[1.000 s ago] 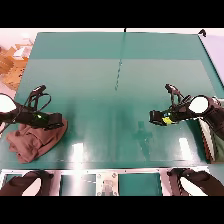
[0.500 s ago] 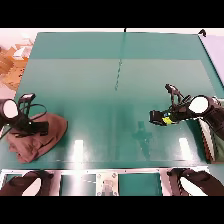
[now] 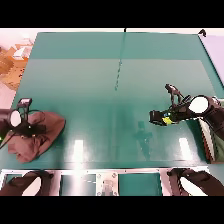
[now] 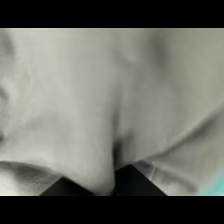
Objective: Fold the shirts.
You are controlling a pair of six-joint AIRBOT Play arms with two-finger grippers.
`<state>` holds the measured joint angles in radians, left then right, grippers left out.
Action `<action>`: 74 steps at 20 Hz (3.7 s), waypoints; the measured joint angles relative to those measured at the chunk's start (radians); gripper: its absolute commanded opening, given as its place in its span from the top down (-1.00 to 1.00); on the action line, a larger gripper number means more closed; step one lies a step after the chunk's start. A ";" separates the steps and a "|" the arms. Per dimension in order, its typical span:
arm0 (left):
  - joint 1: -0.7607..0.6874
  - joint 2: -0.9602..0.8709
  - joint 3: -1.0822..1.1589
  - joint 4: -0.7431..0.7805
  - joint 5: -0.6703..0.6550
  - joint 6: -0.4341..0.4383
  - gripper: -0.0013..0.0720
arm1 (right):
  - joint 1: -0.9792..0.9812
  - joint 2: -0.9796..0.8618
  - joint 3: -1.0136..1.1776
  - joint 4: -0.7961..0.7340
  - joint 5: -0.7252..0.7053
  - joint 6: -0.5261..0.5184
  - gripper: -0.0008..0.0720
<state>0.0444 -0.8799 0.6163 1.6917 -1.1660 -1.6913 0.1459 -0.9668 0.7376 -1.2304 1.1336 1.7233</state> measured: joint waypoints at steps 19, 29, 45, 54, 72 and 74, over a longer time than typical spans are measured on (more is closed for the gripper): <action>-0.528 -0.336 0.573 -0.370 0.155 0.016 -0.94 | 0.000 0.000 0.000 0.000 -0.057 0.000 0.17; -0.258 -0.384 0.389 -0.465 0.177 0.074 -0.93 | -0.157 -0.215 0.161 0.138 -0.074 -0.135 -0.17; -0.241 -0.657 0.541 -0.691 0.306 0.307 0.91 | -0.155 -0.810 0.492 0.528 0.009 -0.460 0.94; -0.240 -0.388 0.927 -0.269 0.004 0.166 0.91 | -0.346 -0.532 0.722 0.627 0.189 -0.410 0.94; -0.240 -0.046 1.246 -0.205 -0.038 0.178 0.91 | -0.534 0.112 0.848 0.663 0.047 -0.301 0.94; -0.240 -0.090 1.138 -0.230 -0.026 0.179 0.91 | -0.501 0.055 0.736 0.656 0.024 -0.343 0.94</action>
<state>-0.1959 -0.9695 1.7542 1.4620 -1.1919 -1.5127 -0.3553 -0.9115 1.4734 -0.5747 1.1580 1.3804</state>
